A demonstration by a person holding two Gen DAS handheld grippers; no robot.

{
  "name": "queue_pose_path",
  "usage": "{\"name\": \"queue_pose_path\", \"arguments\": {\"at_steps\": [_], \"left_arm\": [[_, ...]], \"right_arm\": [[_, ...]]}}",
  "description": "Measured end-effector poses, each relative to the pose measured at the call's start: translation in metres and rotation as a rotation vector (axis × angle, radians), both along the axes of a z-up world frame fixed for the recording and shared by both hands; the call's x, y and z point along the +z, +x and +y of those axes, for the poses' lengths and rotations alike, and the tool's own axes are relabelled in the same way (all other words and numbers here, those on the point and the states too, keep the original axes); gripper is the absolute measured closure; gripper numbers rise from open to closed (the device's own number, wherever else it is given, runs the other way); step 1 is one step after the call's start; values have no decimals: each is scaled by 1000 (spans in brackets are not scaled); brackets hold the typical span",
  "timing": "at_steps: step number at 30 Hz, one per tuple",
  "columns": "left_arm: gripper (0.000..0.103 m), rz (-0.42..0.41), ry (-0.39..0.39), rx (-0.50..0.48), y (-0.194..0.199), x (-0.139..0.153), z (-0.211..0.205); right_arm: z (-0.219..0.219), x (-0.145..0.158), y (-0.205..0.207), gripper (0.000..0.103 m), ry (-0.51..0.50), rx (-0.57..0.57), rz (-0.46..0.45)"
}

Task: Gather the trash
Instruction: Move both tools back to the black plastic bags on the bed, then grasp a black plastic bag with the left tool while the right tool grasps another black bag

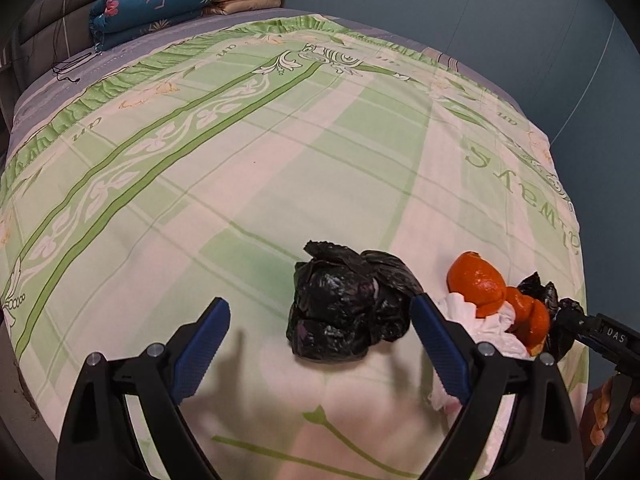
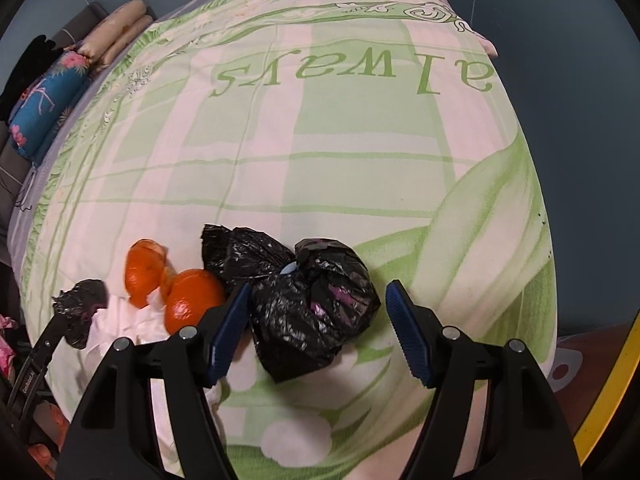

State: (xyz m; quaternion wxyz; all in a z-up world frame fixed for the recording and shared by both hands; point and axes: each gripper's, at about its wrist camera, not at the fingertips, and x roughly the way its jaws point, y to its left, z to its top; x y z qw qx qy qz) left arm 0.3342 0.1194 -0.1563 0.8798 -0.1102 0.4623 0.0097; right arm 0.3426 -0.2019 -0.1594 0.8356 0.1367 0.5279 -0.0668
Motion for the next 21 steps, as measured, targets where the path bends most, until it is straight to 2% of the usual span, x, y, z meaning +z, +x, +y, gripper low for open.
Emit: {"name": "queue_pose_path", "arguments": {"at_steps": [5,8,10,13,16,21], "left_arm": [[17,7,2,-12,8,-8,-1],[30,6,13,-35,11,-11,-6],[44,10,1,-46,11,-12,-9],[57,14,-5,-69,11,-12,-14],[64,12,12,-79,9,-12,-19],[70,9,-8,-96,2,-9,-19]], "right_arm": [[3,-10,3,46,-7,0,21],[3,-10,2,49,-14,3,17],[4,-11,2,52,-16,3,21],[5,-12,1,56,-22,4,21],[4,-11,0,60,-20,5,15],[5,-8,-4,67,-11,17,3]]}}
